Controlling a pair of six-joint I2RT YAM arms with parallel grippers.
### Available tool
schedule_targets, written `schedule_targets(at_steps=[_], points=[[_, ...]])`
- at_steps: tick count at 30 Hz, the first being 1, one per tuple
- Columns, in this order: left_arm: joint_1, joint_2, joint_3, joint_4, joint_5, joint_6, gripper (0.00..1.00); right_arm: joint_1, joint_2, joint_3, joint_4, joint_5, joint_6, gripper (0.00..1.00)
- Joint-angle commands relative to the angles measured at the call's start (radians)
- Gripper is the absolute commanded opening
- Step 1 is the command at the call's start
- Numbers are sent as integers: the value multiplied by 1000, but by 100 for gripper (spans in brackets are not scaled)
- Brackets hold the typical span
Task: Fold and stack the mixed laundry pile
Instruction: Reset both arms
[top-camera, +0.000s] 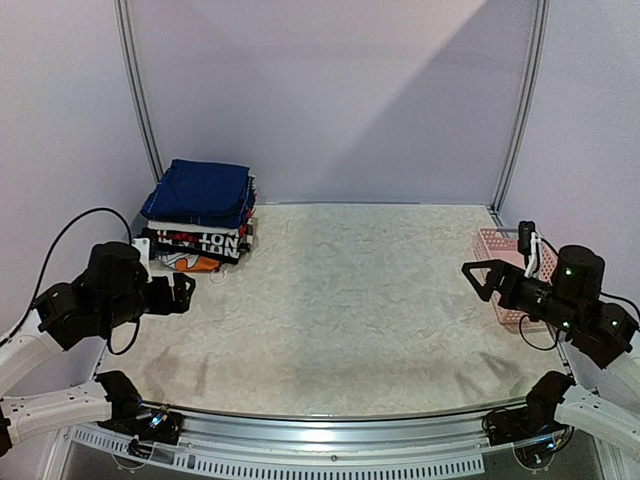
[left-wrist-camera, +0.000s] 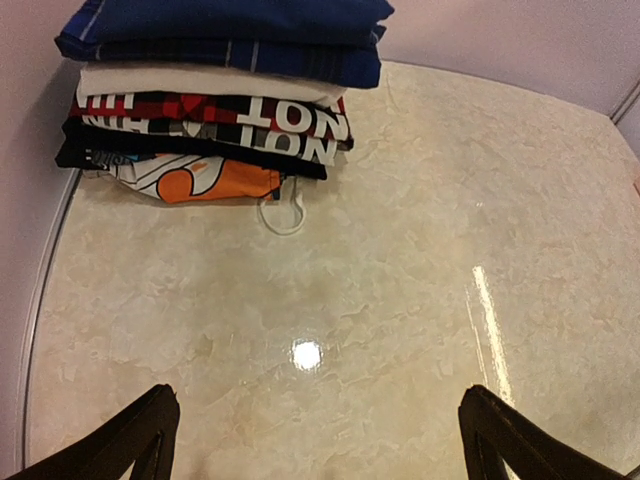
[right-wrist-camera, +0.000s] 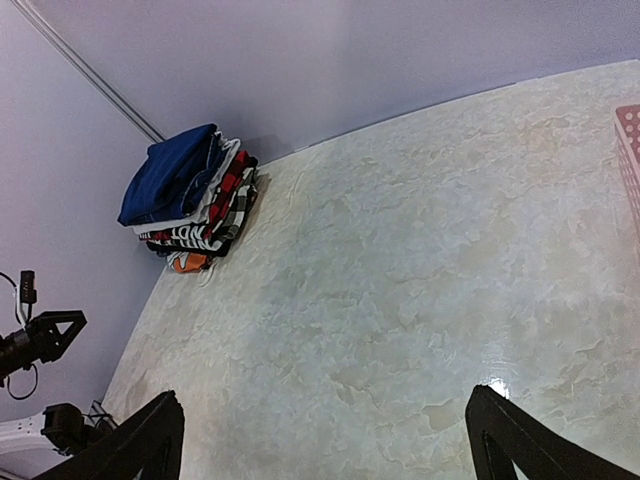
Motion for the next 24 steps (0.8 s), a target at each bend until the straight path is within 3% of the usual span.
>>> schedule_targets(at_steps=[1,15,24], points=[[-35,-31,-63,-17,-55,-44,100,4,-52,-86,55,21,39,99],[-38,-212,-278,103,-5,-42,100,5,-112,-260,168,-102,56,99],[-38,-218,-290,109,-13,-43,100,4,-78,-271,212,-118,25,99]])
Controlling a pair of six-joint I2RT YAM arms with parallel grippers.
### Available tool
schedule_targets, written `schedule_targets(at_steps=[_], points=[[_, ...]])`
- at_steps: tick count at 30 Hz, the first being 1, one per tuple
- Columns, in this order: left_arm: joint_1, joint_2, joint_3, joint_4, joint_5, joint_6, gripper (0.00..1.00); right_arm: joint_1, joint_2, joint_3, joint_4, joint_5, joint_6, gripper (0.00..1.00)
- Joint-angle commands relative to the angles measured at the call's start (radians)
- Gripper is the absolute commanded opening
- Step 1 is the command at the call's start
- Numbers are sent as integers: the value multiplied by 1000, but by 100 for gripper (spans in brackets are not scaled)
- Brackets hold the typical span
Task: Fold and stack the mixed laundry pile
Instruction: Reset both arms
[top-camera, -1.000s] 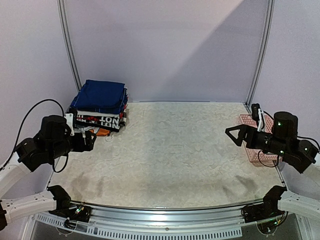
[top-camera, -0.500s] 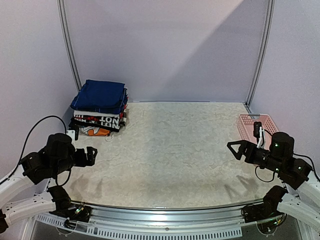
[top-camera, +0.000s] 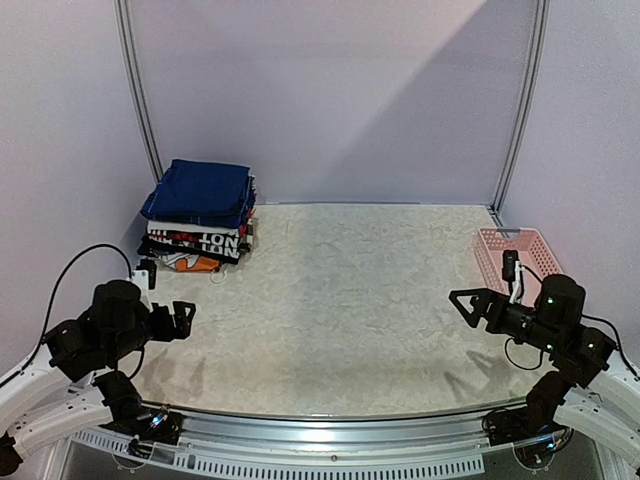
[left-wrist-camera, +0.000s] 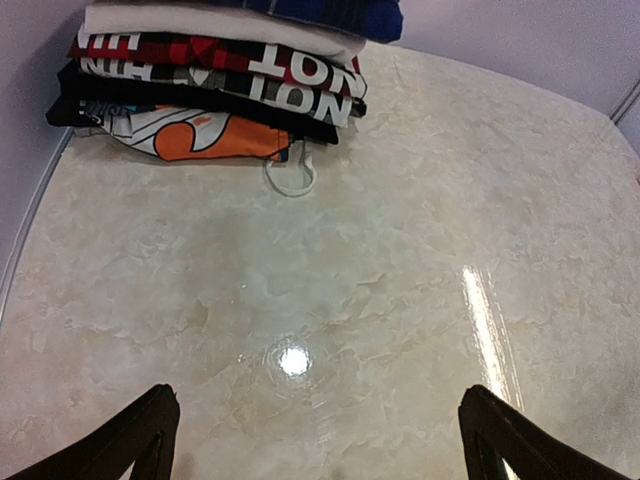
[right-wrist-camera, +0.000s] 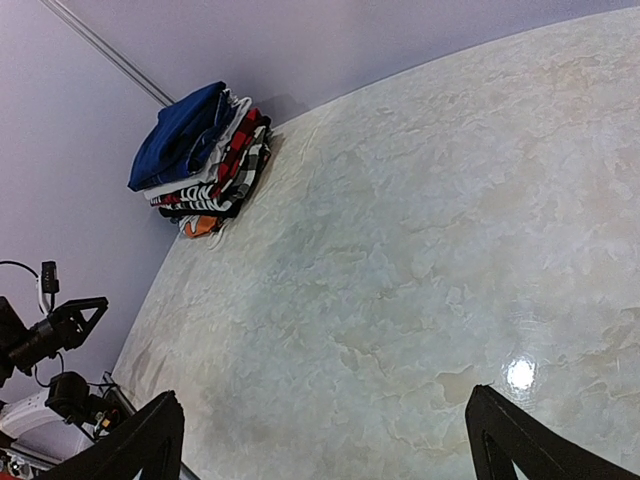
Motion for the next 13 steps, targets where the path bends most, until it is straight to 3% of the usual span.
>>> schedule_targets(at_steps=[1,13], points=[[-14,8,-16,31,2,-8,100,5,22,-15,51,-18,-23,99],[-19,14,-27,44,-23,-14,100,4,44,-12,53,-16,-39,99]])
